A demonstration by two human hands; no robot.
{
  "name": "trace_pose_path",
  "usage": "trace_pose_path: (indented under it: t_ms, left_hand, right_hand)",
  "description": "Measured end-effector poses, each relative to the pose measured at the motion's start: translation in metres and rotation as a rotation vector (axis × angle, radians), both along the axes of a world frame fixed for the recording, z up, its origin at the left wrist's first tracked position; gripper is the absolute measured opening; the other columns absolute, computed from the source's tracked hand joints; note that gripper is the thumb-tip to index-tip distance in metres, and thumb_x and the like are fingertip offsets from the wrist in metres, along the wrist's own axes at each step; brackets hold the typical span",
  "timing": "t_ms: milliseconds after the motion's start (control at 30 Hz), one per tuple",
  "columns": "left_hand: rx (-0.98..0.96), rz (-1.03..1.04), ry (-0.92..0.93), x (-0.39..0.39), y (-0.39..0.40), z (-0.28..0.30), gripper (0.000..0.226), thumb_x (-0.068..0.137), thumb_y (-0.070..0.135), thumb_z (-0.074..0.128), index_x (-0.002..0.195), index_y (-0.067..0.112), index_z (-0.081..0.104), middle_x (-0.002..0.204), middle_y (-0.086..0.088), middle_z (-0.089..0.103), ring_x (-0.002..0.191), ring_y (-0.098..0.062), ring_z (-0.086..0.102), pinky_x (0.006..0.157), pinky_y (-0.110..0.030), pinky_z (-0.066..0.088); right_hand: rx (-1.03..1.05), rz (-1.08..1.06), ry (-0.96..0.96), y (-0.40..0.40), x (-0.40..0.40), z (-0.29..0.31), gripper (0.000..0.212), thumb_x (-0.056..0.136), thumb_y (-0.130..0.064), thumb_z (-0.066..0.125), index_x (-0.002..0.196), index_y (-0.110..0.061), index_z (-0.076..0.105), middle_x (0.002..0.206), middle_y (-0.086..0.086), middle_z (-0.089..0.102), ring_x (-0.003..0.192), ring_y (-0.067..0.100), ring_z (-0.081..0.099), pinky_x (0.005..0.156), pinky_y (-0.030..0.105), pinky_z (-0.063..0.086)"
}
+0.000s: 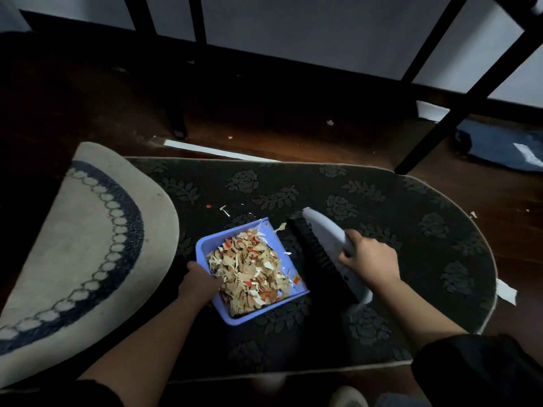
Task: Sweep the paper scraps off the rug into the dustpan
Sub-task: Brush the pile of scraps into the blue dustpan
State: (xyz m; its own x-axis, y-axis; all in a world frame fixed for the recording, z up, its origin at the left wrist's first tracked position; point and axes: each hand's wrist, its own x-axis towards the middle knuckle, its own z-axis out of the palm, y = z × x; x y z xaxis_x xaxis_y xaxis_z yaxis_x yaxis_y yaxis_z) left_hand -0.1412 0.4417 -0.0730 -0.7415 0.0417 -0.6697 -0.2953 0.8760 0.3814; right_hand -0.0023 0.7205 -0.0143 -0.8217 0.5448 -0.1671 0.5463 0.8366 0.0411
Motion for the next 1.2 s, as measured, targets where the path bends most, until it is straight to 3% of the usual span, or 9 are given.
trace_pose_path:
  t_ms: [167, 367, 500, 633, 733, 833, 1067, 1200]
  left_hand:
    - [-0.020, 0.008, -0.010, 0.003, -0.002, 0.000, 0.058, 0.087, 0.019, 0.065, 0.127, -0.004, 0.030, 0.130, -0.023, 0.049, 0.118, -0.036, 0.052, 0.090, -0.040, 0.043]
    - [-0.022, 0.014, -0.007, 0.004, -0.002, 0.000, 0.057, 0.088, 0.018, 0.065, 0.127, -0.004, 0.030, 0.130, -0.024, 0.048, 0.118, -0.037, 0.052, 0.090, -0.041, 0.043]
    - [-0.019, 0.027, -0.004, 0.005, -0.002, 0.001, 0.055, 0.088, 0.017, 0.065, 0.125, -0.005, 0.031, 0.130, -0.025, 0.048, 0.118, -0.038, 0.052, 0.090, -0.042, 0.043]
    - [-0.012, 0.035, 0.004, 0.006, -0.002, 0.001, 0.044, 0.088, 0.017, 0.064, 0.112, 0.000, 0.031, 0.130, -0.025, 0.049, 0.118, -0.038, 0.052, 0.089, -0.041, 0.042]
    - [-0.015, 0.039, 0.019, 0.007, -0.002, 0.001, 0.054, 0.088, 0.018, 0.065, 0.124, -0.006, 0.033, 0.130, -0.025, 0.049, 0.118, -0.038, 0.052, 0.088, -0.039, 0.042]
    - [-0.018, 0.037, 0.029, 0.006, -0.002, 0.000, 0.054, 0.088, 0.019, 0.064, 0.124, -0.006, 0.033, 0.129, -0.024, 0.050, 0.117, -0.037, 0.053, 0.085, -0.038, 0.041]
    - [-0.028, 0.050, 0.014, 0.002, -0.001, -0.002, 0.056, 0.088, 0.020, 0.065, 0.126, -0.005, 0.032, 0.131, -0.024, 0.049, 0.118, -0.038, 0.052, 0.087, -0.040, 0.042]
    - [-0.030, 0.051, 0.016, 0.002, -0.001, -0.001, 0.056, 0.088, 0.019, 0.065, 0.126, -0.006, 0.031, 0.132, -0.025, 0.048, 0.120, -0.038, 0.051, 0.089, -0.040, 0.042]
  right_hand:
    - [-0.009, 0.016, -0.098, -0.009, 0.003, -0.012, 0.035, 0.089, -0.040, 0.049, 0.118, -0.020, 0.046, 0.100, 0.006, 0.067, 0.091, 0.030, 0.065, 0.064, 0.033, 0.042]
    - [-0.049, 0.185, -0.067, -0.030, 0.001, -0.014, 0.041, 0.087, -0.054, 0.046, 0.119, -0.029, 0.048, 0.100, 0.003, 0.069, 0.094, 0.029, 0.066, 0.067, 0.031, 0.045]
    - [-0.013, 0.115, 0.016, -0.022, 0.002, 0.000, 0.040, 0.086, -0.051, 0.048, 0.119, -0.029, 0.048, 0.099, 0.001, 0.069, 0.093, 0.026, 0.066, 0.065, 0.031, 0.043]
    - [0.036, 0.046, 0.021, -0.009, -0.001, 0.002, 0.035, 0.088, -0.042, 0.049, 0.119, -0.023, 0.048, 0.096, 0.003, 0.068, 0.087, 0.028, 0.066, 0.059, 0.031, 0.038]
    - [0.064, -0.047, 0.008, 0.001, -0.011, -0.005, 0.032, 0.090, -0.039, 0.049, 0.115, -0.018, 0.048, 0.097, 0.006, 0.068, 0.086, 0.029, 0.066, 0.059, 0.030, 0.038]
    - [0.045, -0.111, -0.034, 0.009, -0.023, -0.013, 0.031, 0.091, -0.037, 0.049, 0.112, -0.015, 0.048, 0.098, 0.008, 0.067, 0.088, 0.030, 0.065, 0.060, 0.031, 0.038]
    - [-0.008, 0.217, -0.157, -0.004, -0.030, -0.020, 0.039, 0.086, -0.045, 0.050, 0.120, -0.026, 0.047, 0.103, 0.006, 0.068, 0.094, 0.030, 0.065, 0.069, 0.032, 0.046]
    - [-0.029, 0.280, -0.082, 0.004, -0.020, -0.006, 0.044, 0.081, -0.049, 0.052, 0.123, -0.036, 0.047, 0.101, 0.000, 0.069, 0.093, 0.027, 0.066, 0.066, 0.031, 0.045]
